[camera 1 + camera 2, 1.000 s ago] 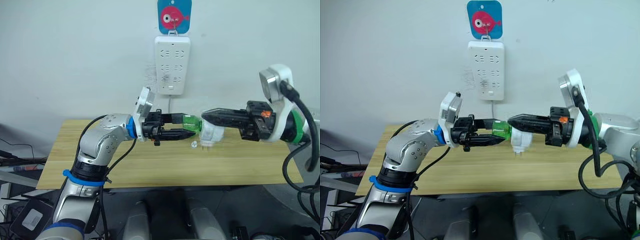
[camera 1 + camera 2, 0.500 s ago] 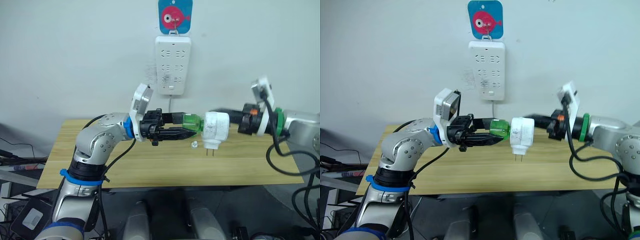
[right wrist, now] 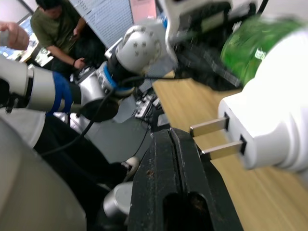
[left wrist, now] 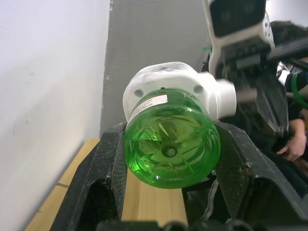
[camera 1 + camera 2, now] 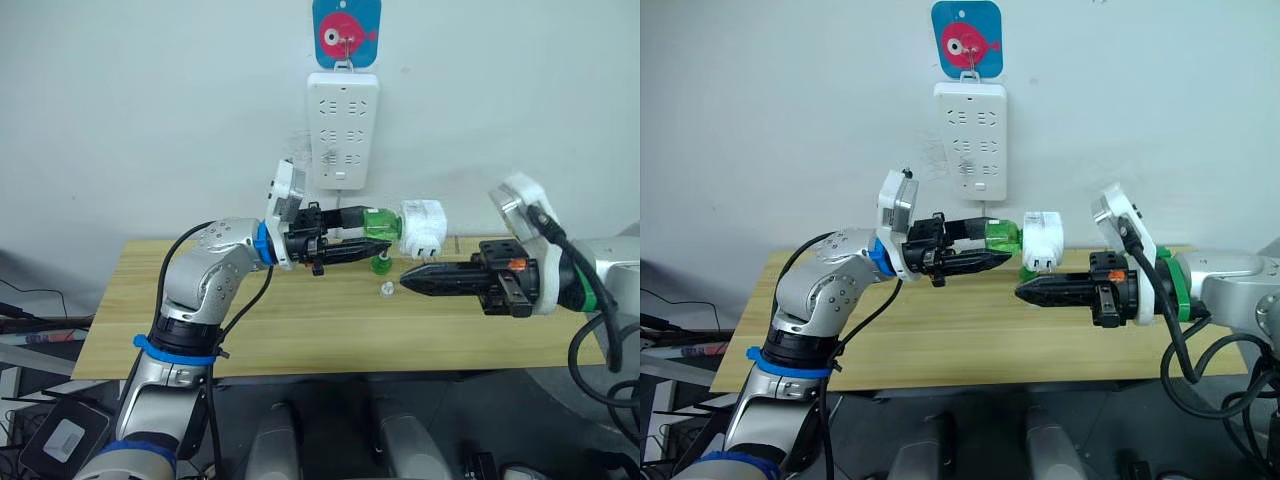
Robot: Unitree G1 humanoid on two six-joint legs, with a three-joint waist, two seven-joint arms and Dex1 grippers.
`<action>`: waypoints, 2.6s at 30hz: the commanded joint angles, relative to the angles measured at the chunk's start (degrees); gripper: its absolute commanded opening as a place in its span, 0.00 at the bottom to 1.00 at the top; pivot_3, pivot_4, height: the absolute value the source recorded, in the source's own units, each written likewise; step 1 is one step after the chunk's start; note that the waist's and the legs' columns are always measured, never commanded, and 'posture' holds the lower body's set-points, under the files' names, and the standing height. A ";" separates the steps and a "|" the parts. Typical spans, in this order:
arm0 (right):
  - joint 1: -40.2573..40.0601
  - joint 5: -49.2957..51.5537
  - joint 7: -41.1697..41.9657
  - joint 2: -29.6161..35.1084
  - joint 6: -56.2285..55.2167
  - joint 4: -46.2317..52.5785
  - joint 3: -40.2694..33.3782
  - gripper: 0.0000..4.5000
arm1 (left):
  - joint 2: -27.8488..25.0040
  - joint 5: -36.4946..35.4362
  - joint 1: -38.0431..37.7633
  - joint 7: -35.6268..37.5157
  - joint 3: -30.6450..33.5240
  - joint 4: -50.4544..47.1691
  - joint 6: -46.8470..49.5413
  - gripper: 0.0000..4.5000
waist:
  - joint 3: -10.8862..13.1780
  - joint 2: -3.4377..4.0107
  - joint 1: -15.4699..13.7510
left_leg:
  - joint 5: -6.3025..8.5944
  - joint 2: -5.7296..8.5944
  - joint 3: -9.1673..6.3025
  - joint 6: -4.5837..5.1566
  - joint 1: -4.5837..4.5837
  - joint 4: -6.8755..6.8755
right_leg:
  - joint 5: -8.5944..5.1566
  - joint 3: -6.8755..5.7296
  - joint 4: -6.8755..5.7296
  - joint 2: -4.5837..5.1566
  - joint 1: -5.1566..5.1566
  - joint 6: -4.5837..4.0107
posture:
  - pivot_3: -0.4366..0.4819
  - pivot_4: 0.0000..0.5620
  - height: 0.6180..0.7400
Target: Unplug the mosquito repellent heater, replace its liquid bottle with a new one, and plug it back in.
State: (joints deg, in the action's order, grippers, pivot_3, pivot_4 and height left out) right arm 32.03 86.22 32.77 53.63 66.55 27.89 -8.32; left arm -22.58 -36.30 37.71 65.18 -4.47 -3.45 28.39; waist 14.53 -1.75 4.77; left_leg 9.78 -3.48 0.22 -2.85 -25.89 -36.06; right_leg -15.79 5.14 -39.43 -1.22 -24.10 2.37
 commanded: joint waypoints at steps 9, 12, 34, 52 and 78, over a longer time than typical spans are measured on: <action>3.84 0.35 -3.90 -2.30 -2.08 -5.40 -1.45 0.00 | -0.88 -0.74 -1.35 3.67 -1.04 -4.31 -0.59 0.50 | 0.00 0.00 0.01 | 0.00 0.00 0.00 0.00 -0.01 0.00 | 0.00 0.00 0.00 0.00 -0.01 0.00 | 0.35 0.40 1.00; 4.34 1.73 -4.07 -1.74 -1.21 -6.58 -1.36 0.00 | -0.99 -0.17 -1.49 4.46 -1.46 -4.58 -1.96 0.50 | 0.00 0.00 0.00 | 0.00 0.00 0.01 0.00 -0.01 0.00 | 0.00 0.01 0.01 0.01 0.00 0.00 | 0.35 0.40 1.00; 3.75 1.47 -5.17 -0.40 3.23 -10.16 0.08 0.00 | -1.24 3.22 -2.45 8.49 -4.00 -5.87 -9.14 0.50 | 0.00 0.00 0.00 | 0.00 -0.01 0.01 0.00 -0.01 0.00 | 0.00 0.00 0.01 0.00 0.00 0.00 | 0.36 0.39 1.00; 2.96 4.55 -7.74 -0.52 2.16 -10.39 -4.06 0.04 | 0.65 4.87 -3.29 4.61 -2.26 -2.34 -9.54 0.50 | 0.00 0.00 -0.01 | 0.00 0.00 0.01 0.01 -0.01 0.00 | 0.00 0.00 0.01 0.00 0.00 0.00 | 0.36 0.39 1.00; -22.79 -4.94 -58.96 -40.64 -36.08 11.24 -0.21 1.00 | 17.61 -10.14 -4.53 -27.76 8.55 -3.06 12.08 0.50 | -0.03 0.05 1.44 | 0.00 -0.01 -0.05 -0.01 -0.01 0.03 | 0.01 0.03 -0.04 -0.07 -0.01 0.03 | 0.28 0.38 1.00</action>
State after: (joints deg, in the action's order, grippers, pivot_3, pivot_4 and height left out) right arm 8.61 82.48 -25.11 13.68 32.79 38.34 -8.50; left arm -5.36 -44.74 32.31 37.72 3.55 -3.36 40.71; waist 14.50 -1.70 6.21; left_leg 9.78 -3.49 0.16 -2.86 -25.91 -36.04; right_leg -15.78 5.16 -39.43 -1.28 -24.10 2.39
